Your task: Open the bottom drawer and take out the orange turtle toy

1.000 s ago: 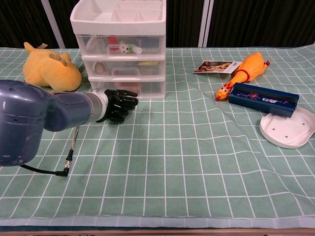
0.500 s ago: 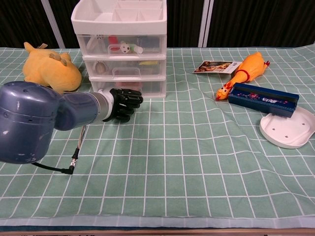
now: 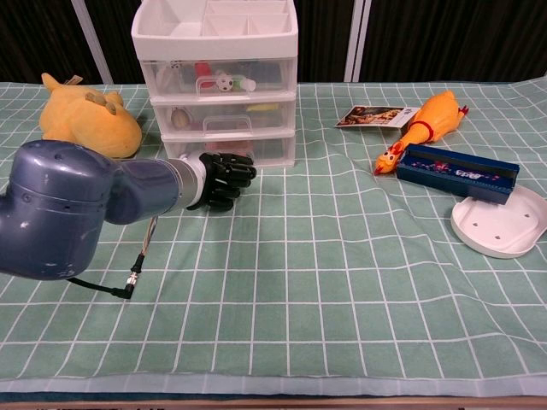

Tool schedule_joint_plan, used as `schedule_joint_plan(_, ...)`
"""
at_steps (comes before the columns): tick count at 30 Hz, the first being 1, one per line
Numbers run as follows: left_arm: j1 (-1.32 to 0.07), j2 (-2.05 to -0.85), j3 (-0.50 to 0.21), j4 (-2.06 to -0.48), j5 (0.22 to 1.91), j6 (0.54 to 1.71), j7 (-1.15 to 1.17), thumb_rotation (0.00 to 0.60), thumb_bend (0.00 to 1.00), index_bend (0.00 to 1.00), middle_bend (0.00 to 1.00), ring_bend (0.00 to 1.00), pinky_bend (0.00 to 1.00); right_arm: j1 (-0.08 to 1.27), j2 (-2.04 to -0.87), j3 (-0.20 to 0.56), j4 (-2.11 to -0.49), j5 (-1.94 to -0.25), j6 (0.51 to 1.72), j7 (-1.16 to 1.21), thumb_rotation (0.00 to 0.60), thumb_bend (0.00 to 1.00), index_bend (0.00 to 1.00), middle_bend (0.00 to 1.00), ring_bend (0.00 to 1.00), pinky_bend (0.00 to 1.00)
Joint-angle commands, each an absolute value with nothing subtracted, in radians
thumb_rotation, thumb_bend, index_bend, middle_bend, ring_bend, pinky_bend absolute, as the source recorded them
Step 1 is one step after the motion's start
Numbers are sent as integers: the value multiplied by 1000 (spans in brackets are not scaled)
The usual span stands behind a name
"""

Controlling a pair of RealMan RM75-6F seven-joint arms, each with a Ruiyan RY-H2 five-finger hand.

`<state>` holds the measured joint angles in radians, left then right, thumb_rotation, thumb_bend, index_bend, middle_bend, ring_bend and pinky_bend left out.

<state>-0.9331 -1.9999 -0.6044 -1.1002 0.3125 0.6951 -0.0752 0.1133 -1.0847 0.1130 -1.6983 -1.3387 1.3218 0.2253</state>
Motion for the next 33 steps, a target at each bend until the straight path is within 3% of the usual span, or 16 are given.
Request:
schedule_joint_plan(1,-934,-1998,-600,-1103,312,694,-73,600,629,196,979,999,1000,113,-1085,113,-1699,-1338,1322,225,600,106,0,0,0,185)
schedule_joint_plan(33,-843,-1937,-501,-1295,408,754,-87,600,627,175,976,1000,1000,113,-1087,112,-1699,-1340,1327,211,600,106,0,0,0,185)
